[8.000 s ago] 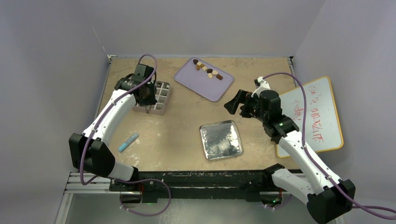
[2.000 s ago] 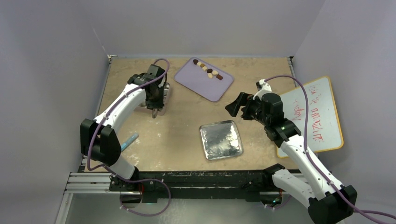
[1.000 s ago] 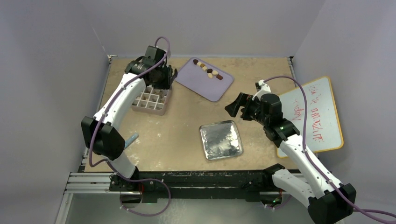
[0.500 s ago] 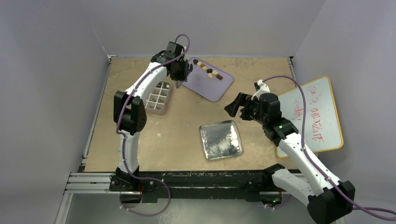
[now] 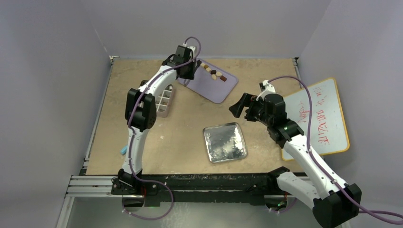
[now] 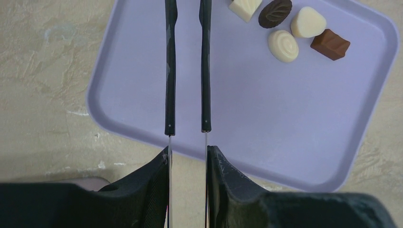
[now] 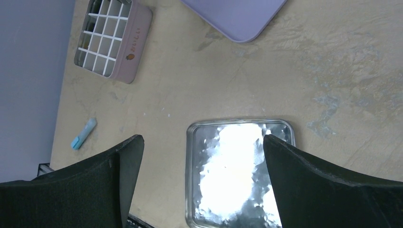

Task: Pack the chocolate
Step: Pick up the fake chocolate from the plate, then place the fake chocolate in the packing box.

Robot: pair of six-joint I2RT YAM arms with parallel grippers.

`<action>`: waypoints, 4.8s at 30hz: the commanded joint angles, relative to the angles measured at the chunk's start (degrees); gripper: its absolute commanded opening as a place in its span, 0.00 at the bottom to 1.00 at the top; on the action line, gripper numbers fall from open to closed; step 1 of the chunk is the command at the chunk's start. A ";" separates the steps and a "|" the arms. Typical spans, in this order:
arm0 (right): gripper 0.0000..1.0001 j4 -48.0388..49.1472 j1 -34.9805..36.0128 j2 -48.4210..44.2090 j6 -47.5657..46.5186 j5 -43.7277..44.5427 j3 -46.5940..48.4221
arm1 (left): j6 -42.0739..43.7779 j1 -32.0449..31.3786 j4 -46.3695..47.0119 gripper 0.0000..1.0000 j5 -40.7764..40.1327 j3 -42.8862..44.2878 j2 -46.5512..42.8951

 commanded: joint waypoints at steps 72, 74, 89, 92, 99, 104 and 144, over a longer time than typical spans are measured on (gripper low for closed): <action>0.97 -3.26 0.11 -2.67 -3.23 5.89 5.75 | 7.38 1.89 19.03 0.28 1.48 5.43 12.09; 0.97 -3.23 0.09 -2.54 -3.20 5.89 5.66 | 7.50 1.89 18.98 0.26 1.45 4.68 11.19; 0.97 -3.83 0.13 -6.38 -2.39 6.52 3.65 | 7.33 1.72 18.85 0.18 0.33 -2.54 3.11; 0.96 -4.15 0.08 -6.94 -2.14 6.31 3.59 | 7.06 1.48 18.35 0.18 0.43 -3.81 1.37; 0.97 -4.75 0.08 -8.56 -2.11 6.15 3.30 | 5.68 1.19 15.53 0.17 0.35 -5.66 -3.18; 0.97 -4.03 0.13 -8.32 -1.63 4.81 2.93 | 1.82 1.19 12.02 0.17 -1.84 -8.29 -8.05; 0.97 -4.63 0.12 -7.41 -0.22 -1.93 2.42 | -15.15 1.71 -32.49 0.20 -6.60 -39.70 -54.33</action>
